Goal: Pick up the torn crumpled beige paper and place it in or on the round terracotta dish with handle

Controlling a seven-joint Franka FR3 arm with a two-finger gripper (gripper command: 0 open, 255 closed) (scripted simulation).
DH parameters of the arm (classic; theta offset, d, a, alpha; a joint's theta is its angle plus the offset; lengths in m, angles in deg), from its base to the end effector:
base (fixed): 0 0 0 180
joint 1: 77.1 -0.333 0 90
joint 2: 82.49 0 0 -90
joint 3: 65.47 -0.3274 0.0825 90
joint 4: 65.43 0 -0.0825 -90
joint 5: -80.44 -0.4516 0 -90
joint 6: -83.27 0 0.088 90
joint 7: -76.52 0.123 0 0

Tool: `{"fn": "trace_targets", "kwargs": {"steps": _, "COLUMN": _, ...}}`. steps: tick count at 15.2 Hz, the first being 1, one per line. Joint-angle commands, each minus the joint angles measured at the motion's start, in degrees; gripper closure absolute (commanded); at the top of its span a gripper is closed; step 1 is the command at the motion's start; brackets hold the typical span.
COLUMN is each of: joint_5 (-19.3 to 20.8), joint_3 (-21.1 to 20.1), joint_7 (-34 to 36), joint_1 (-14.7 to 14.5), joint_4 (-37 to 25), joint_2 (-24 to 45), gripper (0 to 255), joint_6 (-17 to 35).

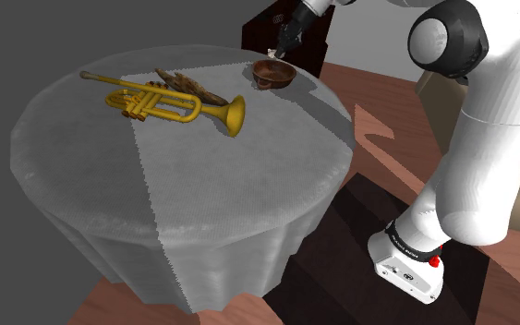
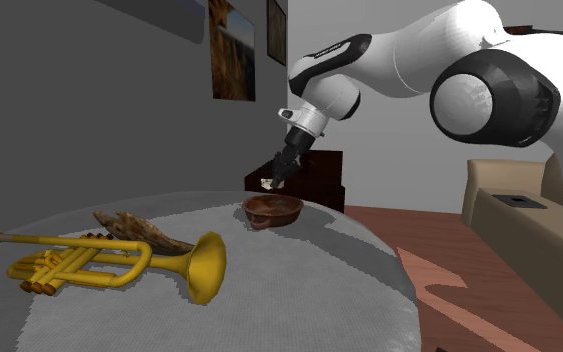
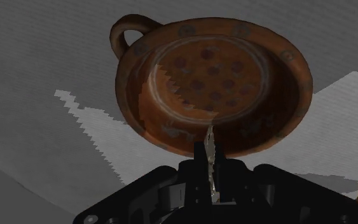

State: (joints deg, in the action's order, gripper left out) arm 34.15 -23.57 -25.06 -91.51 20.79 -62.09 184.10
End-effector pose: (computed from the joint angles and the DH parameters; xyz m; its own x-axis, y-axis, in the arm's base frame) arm 0.6985 -0.2051 0.5003 0.3184 0.7896 0.5245 0.9087 -0.4118 0.0684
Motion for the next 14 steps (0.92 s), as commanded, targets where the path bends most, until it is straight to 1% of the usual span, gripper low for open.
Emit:
{"fn": "trace_targets", "kwargs": {"steps": 1, "joint_5": -0.13, "joint_3": -0.08, "joint_7": -0.75, "joint_1": -0.43, "joint_4": 1.69, "joint_2": -0.17, "gripper": 255, "joint_6": 1.38}}
{"fn": "trace_targets", "kwargs": {"steps": 4, "joint_5": -0.74, "joint_3": -0.32, "joint_7": -2.16, "joint_1": -0.66, "joint_4": 3.79, "joint_2": 0.19, "gripper": 255, "joint_6": 3.30}}
{"fn": "trace_targets", "kwargs": {"steps": 12, "joint_5": -0.73, "joint_3": -0.32, "joint_7": -2.15, "joint_1": -0.66, "joint_4": 3.78, "joint_2": 0.19, "gripper": 255, "joint_6": 3.29}}
{"fn": "trace_targets", "kwargs": {"steps": 13, "joint_5": -0.73, "joint_3": -0.32, "joint_7": -2.15, "joint_1": -0.66, "joint_4": 3.78, "joint_2": 0.19, "gripper": 0, "joint_6": 3.29}}
{"fn": "trace_targets", "kwargs": {"steps": 14, "joint_5": -0.73, "joint_3": -0.32, "joint_7": -2.15, "joint_1": -0.66, "joint_4": 3.78, "joint_2": 0.19, "gripper": 0, "joint_6": 3.29}}
